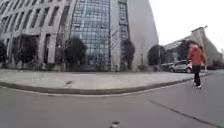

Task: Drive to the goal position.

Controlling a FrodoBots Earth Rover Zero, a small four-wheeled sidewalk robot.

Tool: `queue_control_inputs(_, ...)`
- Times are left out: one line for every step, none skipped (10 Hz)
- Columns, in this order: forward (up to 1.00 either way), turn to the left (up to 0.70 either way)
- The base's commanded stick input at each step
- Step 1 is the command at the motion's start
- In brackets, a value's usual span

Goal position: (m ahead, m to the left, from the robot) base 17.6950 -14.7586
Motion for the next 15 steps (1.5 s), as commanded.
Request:
queue_control_inputs(0.7,-0.14)
queue_control_inputs(0.7,-0.14)
queue_control_inputs(0.7,-0.14)
queue_control_inputs(0.7,-0.14)
queue_control_inputs(0.7,-0.14)
queue_control_inputs(0.7,-0.14)
queue_control_inputs(0.7,-0.14)
queue_control_inputs(0.7,-0.14)
queue_control_inputs(0.7,-0.14)
queue_control_inputs(0.7,-0.14)
queue_control_inputs(0.7,-0.14)
queue_control_inputs(0.7,-0.14)
queue_control_inputs(0.7,-0.14)
queue_control_inputs(0.7,-0.14)
queue_control_inputs(0.7,-0.14)
